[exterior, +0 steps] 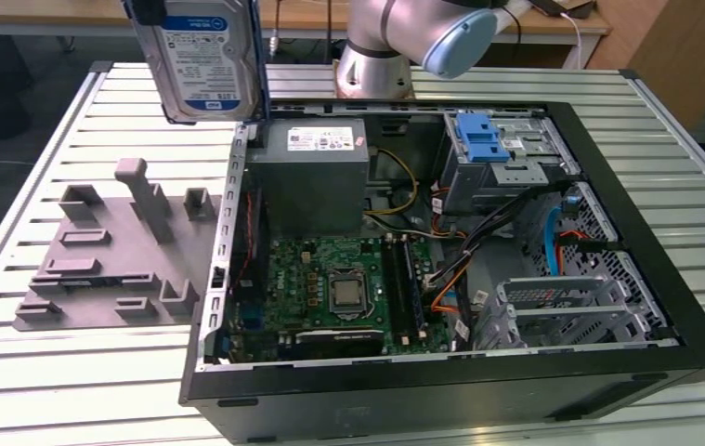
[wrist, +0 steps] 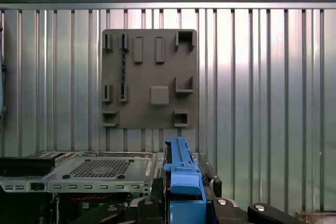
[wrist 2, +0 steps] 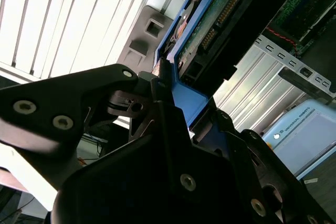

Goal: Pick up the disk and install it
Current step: 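Pick up the disk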

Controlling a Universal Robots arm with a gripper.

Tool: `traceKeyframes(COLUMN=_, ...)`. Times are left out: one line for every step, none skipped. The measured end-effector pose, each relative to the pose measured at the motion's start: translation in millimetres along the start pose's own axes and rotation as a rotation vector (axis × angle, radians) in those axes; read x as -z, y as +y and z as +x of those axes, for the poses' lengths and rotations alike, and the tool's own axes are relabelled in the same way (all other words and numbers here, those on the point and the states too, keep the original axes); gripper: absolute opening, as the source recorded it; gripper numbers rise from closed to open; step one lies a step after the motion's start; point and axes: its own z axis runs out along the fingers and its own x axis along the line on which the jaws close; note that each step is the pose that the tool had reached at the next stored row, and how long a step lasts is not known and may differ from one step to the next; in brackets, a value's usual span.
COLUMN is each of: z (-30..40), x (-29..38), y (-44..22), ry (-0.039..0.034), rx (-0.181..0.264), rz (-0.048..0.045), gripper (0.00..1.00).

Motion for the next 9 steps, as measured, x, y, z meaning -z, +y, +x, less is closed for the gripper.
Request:
traceKeyframes(z=0.0, x=0.0, y=-0.9, ry=0.0, rx=0.0, rz=0.0, gripper=0.36)
traceKeyframes(z=0.0, x=0.0, y=-1.9, ry=0.0, rx=0.0, rz=0.0, gripper=0.36)
traceKeyframes(z=0.0, x=0.0, y=-2.8, ry=0.0, rx=0.0, rz=-0.0001, gripper=0.36)
traceKeyframes(z=0.0, x=-0.1, y=-3.8, ry=0.0, rx=0.0, rz=0.0, gripper=0.36)
traceKeyframes(z=0.0, x=-0.1, y=-4.8, ry=0.0, rx=0.0, rz=-0.0001, gripper=0.36)
traceKeyframes(z=0.0, x=-0.1, y=-5.7, ry=0.0, rx=0.0, rz=-0.0001, gripper=0.36)
traceKeyframes(z=0.0, x=-0.1, y=-6.6, ry=0.0001, rx=0.0, rz=-0.0001, gripper=0.36)
traceKeyframes(z=0.0, x=-0.1, y=-7.5, ry=0.0001, rx=0.0, rz=-0.0001, gripper=0.36)
traceKeyframes(z=0.0, x=-0.2, y=-8.5, ry=0.0, rx=0.0, rz=0.0, gripper=0.36)
